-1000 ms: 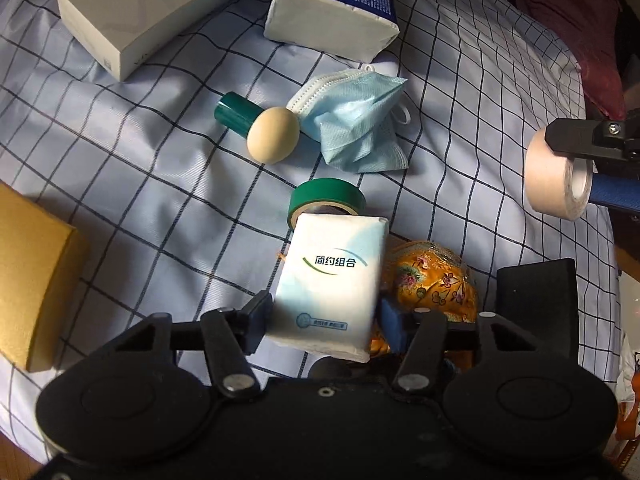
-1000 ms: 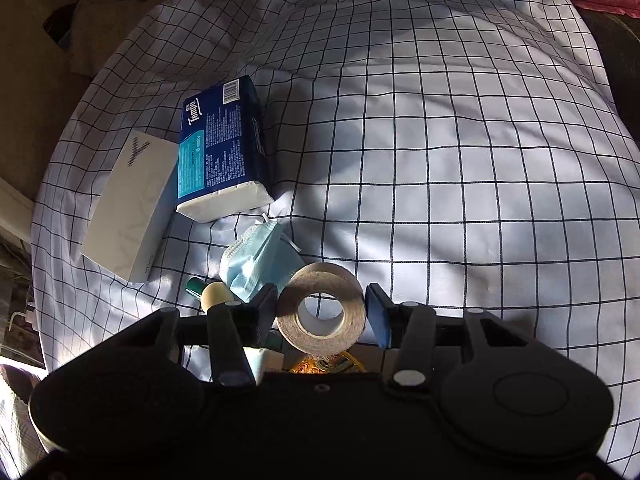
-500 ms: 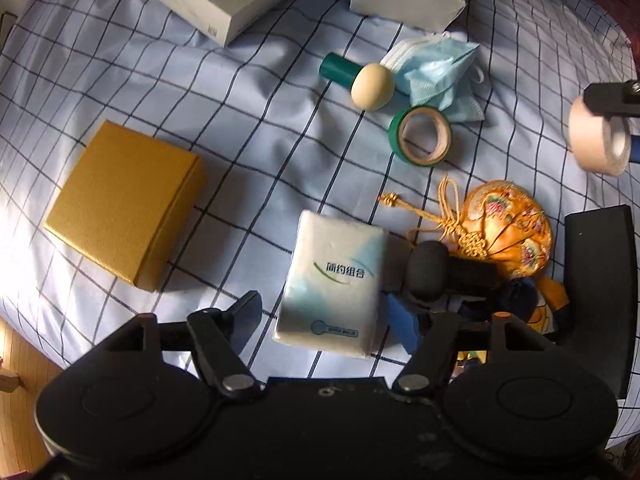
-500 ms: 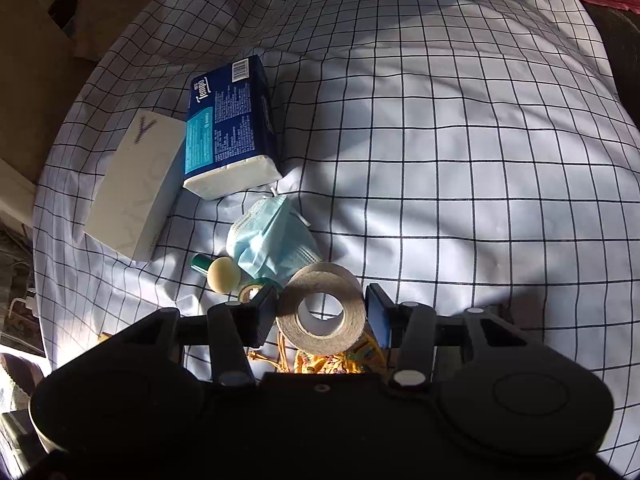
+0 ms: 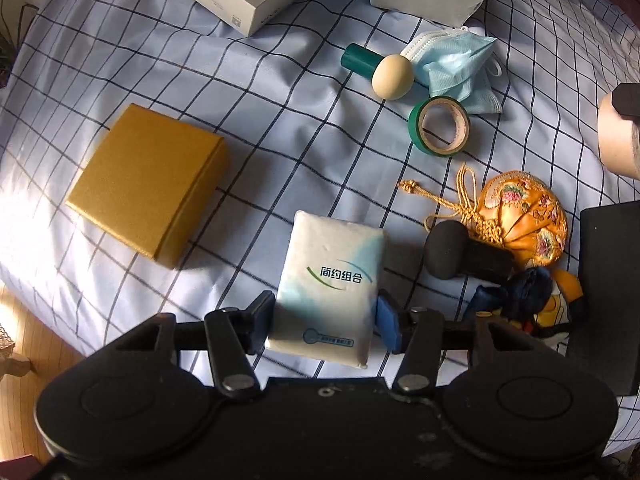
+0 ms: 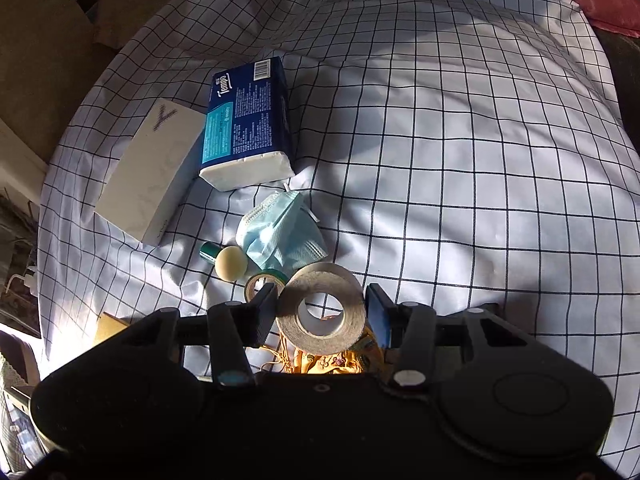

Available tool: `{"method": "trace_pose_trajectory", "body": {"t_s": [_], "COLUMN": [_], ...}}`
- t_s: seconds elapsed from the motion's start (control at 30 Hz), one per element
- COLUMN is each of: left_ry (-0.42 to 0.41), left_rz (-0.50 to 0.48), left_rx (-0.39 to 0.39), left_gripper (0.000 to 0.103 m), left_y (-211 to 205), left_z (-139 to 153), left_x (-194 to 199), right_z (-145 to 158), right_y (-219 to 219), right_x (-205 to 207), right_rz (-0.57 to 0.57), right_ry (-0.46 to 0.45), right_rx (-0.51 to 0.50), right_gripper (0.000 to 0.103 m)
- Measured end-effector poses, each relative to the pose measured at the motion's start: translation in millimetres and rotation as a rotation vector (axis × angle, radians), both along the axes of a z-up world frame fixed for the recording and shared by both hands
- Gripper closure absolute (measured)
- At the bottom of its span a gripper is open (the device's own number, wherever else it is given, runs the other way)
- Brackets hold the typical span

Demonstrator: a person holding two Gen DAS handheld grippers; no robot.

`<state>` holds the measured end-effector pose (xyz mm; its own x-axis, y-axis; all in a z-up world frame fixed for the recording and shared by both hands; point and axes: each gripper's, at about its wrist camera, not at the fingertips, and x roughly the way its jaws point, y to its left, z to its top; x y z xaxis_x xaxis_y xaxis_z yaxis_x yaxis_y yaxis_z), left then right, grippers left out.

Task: Organize soft objects
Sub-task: 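Lower the tissue pack into the tray with the left tool while the right tool drops the tape roll there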

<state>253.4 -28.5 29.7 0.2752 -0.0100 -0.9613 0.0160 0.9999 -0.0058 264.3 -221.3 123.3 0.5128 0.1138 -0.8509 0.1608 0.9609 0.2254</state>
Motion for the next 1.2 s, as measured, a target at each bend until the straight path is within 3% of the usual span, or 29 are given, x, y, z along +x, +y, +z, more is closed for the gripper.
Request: {"method": "trace_pose_trajectory", "body": {"t_s": [0.33,0.5,0.67,0.83,1.07,1.2], "left_ry": [-0.014,0.017,0.050,0.043,0.031,0.012], "left_rz": [-0.020,-0.050,-0.075,-0.109,-0.126,-0.136], "left_rx": [0.044,0.037,0.035,0.056,0.037,0.046], "left_gripper": [0.052,0.052,0.052,0.052,0.052,0.042], "left_y": [28,40,47,45,46,44], "left_z": [37,34,19,6,1,3], "left_x": [-96,-138,-172,-185,-185,-187], "right_z": [15,0,-30,-46,-35,-36], "right_y": [32,46,50,54,72,82], "right_x": [-80,-145,-203,-235,-245,-245], "right_rz": [0.125,0.157,0.114,0.093,0.136,0.166], "right_ry": [-0.065,-0.032,0.047,0.125,0.106,0.101], "right_rx": [-0.021,0.038,0.085,0.052,-0.031,-0.063], "right_gripper": [0.055,0.055,0.055,0.055,0.055,0.054]}}
